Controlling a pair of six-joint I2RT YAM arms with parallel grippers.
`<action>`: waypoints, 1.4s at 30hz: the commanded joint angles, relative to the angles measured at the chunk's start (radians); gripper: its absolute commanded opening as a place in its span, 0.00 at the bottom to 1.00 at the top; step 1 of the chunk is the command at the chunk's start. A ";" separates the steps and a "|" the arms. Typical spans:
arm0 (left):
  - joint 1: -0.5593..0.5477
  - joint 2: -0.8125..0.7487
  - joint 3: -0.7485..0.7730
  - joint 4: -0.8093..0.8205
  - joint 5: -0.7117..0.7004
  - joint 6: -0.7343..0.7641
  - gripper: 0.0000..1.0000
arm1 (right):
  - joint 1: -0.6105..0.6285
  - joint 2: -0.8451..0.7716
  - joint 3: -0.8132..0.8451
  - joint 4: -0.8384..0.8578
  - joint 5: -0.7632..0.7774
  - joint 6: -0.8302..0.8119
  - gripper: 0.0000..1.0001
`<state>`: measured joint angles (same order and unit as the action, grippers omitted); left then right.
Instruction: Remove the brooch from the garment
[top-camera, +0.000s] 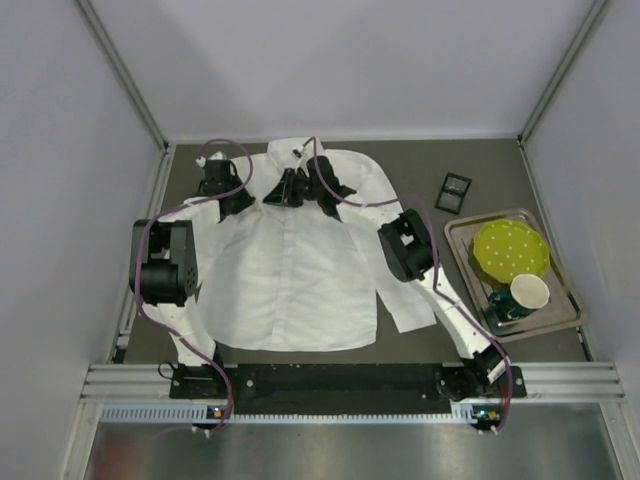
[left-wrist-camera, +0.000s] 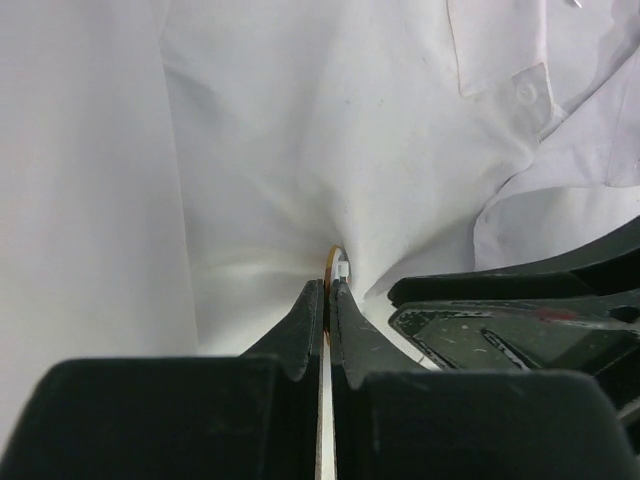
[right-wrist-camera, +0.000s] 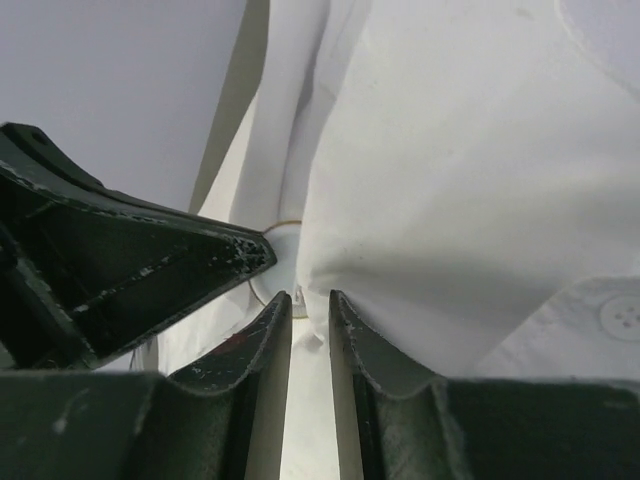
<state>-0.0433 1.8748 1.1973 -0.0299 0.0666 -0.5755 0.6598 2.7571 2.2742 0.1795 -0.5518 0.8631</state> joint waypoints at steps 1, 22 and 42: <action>-0.004 0.006 0.016 0.016 -0.025 -0.007 0.00 | 0.001 -0.018 0.094 0.044 0.007 -0.015 0.22; -0.007 -0.017 0.009 0.019 -0.022 -0.015 0.00 | 0.027 0.067 0.131 0.092 0.081 0.017 0.21; -0.007 -0.008 -0.001 0.070 -0.013 -0.041 0.00 | 0.047 0.099 0.097 0.140 0.070 0.053 0.11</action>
<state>-0.0471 1.8915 1.2060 -0.0219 0.0582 -0.6037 0.6895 2.8422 2.3768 0.2554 -0.4755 0.9089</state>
